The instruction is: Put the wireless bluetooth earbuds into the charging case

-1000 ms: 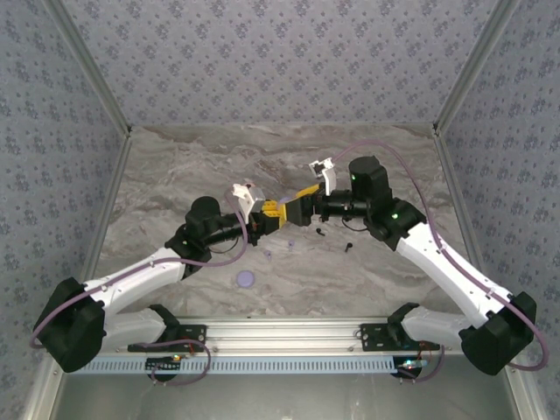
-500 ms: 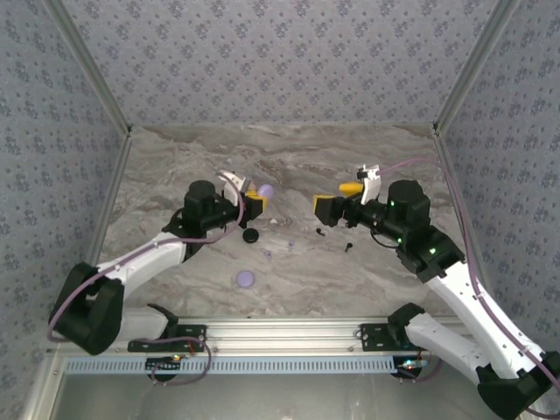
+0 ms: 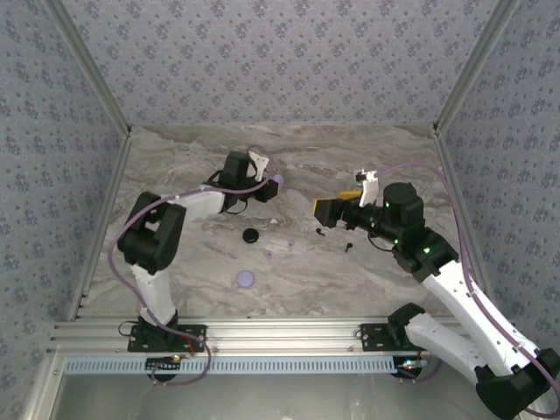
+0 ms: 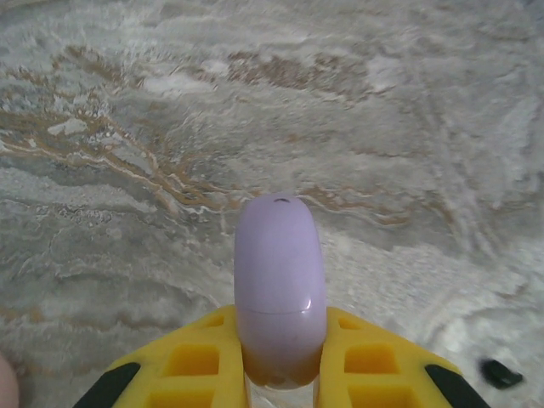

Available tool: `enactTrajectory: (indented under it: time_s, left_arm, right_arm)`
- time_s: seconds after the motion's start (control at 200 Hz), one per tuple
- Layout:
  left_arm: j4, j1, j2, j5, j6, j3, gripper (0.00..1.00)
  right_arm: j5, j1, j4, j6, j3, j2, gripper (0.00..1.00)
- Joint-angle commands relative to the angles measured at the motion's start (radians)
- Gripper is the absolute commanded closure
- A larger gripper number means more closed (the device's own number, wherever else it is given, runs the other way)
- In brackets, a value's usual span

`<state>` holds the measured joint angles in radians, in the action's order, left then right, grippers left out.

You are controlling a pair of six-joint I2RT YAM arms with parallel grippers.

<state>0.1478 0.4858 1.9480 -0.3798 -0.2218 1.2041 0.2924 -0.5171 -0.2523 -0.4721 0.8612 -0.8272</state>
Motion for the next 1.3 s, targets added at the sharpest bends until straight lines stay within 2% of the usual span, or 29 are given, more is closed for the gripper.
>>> enactTrajectory:
  time_s: [0.0, 0.15, 0.31, 0.42, 0.595, 0.83, 1.094, 1.189, 1.294]
  left_arm:
    - [-0.085, -0.003, 0.078, 0.018, 0.007, 0.088, 1.00]
    - [-0.093, -0.007, 0.153, 0.018, -0.021, 0.151, 0.99]
    - [-0.094, -0.009, 0.187, 0.022, -0.030, 0.174, 0.79]
    - [-0.096, -0.009, 0.182, 0.022, -0.021, 0.169, 0.53]
    - [-0.092, -0.009, 0.131, 0.043, 0.011, 0.135, 0.48]
    - [-0.018, -0.009, -0.054, 0.079, 0.031, 0.011, 0.43]
    - [0.104, -0.009, -0.341, 0.167, 0.042, -0.227, 0.34]
    - [0.136, -0.009, -0.449, 0.225, 0.041, -0.322, 0.30]
    - [0.146, -0.008, -0.570, 0.300, 0.031, -0.417, 0.24]
  right_arm:
    - [-0.039, 0.000, -0.006, -0.027, -0.016, 0.029, 0.00]
    - [-0.061, 0.001, -0.016, -0.038, -0.032, 0.046, 0.00]
    - [-0.068, 0.001, -0.013, -0.050, -0.042, 0.046, 0.00]
    - [-0.079, -0.001, -0.021, -0.049, -0.040, 0.045, 0.00]
    - [-0.115, 0.000, -0.045, -0.046, -0.031, 0.048, 0.00]
    - [-0.172, 0.000, -0.060, -0.039, -0.030, 0.053, 0.00]
    - [-0.228, 0.001, -0.030, -0.051, -0.078, 0.059, 0.00]
    - [-0.190, 0.004, -0.013, -0.041, -0.094, 0.057, 0.00]
    - [-0.070, 0.006, 0.017, 0.005, -0.103, 0.034, 0.00]
